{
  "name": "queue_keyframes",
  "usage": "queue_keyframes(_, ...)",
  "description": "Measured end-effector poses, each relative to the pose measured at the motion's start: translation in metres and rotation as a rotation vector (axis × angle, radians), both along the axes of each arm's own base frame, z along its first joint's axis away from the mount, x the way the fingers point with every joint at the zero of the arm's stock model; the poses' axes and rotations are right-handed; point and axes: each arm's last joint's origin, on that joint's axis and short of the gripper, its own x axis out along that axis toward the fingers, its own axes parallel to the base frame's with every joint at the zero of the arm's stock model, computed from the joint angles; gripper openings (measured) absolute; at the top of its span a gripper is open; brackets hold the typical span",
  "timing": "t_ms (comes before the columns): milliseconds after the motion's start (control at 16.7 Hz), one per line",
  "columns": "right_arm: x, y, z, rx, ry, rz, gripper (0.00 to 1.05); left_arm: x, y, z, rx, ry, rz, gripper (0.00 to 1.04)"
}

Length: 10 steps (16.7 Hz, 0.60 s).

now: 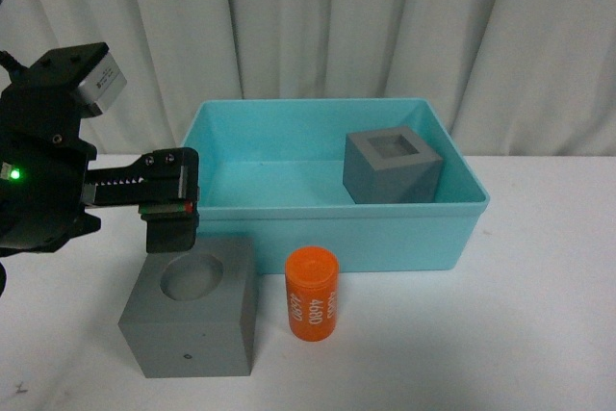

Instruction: Place gray and orange parts in blue box

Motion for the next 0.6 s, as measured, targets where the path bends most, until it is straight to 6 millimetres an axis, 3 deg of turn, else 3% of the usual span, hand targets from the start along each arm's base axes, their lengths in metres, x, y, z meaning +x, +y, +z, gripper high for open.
queue_keyframes(598,0.0,0.0,0.0,0.0,0.0,0.0,0.98,-0.001,-0.003,-0.022,0.043,0.043,-0.04,0.98)
